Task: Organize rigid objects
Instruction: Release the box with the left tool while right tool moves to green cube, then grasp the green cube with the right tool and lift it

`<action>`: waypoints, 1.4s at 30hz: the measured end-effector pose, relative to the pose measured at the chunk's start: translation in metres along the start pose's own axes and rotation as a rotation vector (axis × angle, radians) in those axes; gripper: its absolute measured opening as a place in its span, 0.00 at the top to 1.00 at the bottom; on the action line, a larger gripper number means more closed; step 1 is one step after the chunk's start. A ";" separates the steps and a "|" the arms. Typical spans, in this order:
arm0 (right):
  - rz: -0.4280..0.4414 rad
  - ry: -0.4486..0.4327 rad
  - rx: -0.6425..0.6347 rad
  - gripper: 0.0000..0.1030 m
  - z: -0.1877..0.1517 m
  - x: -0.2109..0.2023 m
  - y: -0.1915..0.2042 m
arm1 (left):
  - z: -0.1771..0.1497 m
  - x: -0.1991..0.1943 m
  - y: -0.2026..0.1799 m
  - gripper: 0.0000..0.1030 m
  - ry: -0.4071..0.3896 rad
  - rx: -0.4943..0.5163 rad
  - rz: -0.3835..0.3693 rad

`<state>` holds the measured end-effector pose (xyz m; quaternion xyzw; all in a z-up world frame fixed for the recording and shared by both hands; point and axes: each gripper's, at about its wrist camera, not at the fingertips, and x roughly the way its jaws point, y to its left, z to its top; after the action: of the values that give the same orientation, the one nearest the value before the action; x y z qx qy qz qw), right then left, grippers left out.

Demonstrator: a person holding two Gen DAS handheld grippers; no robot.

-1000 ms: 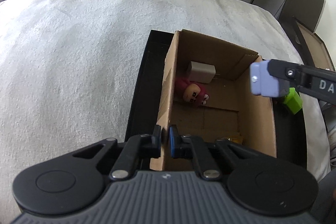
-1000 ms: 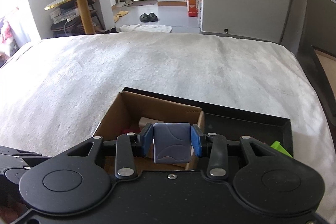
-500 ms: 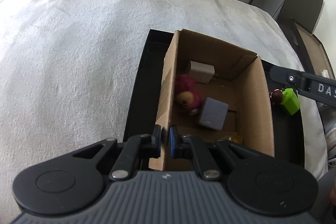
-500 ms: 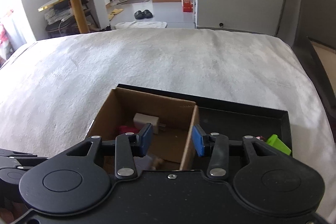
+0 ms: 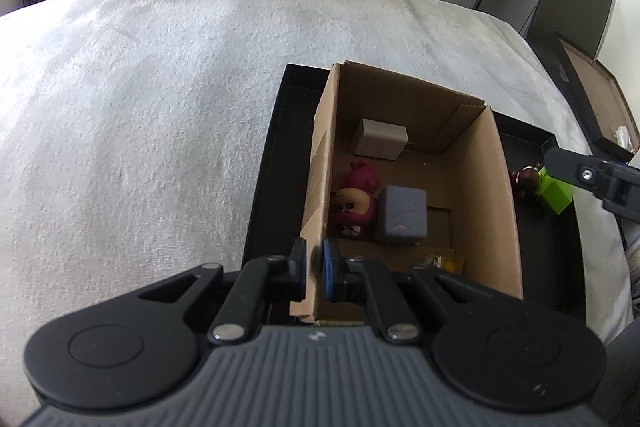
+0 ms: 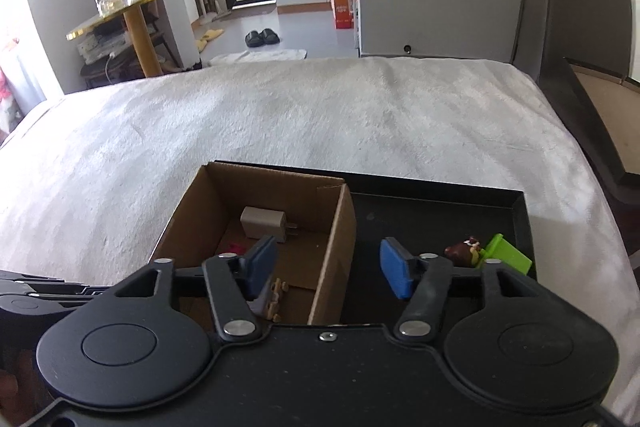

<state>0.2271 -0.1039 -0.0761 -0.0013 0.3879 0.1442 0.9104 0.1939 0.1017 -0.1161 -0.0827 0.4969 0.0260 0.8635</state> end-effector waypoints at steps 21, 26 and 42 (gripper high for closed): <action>0.008 -0.020 0.129 0.29 -0.034 -0.021 -0.076 | -0.002 -0.028 -0.022 0.80 -0.054 0.031 0.163; 0.011 -0.035 0.153 0.26 -0.038 -0.024 -0.090 | 0.000 -0.033 -0.026 0.61 -0.062 0.020 0.186; -0.005 -0.045 0.188 0.17 -0.050 -0.019 -0.123 | 0.012 -0.039 -0.052 0.53 -0.089 0.033 0.256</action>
<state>0.2121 -0.2329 -0.1110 0.0864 0.3791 0.1050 0.9153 0.1914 0.0537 -0.0707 -0.0029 0.4652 0.1315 0.8754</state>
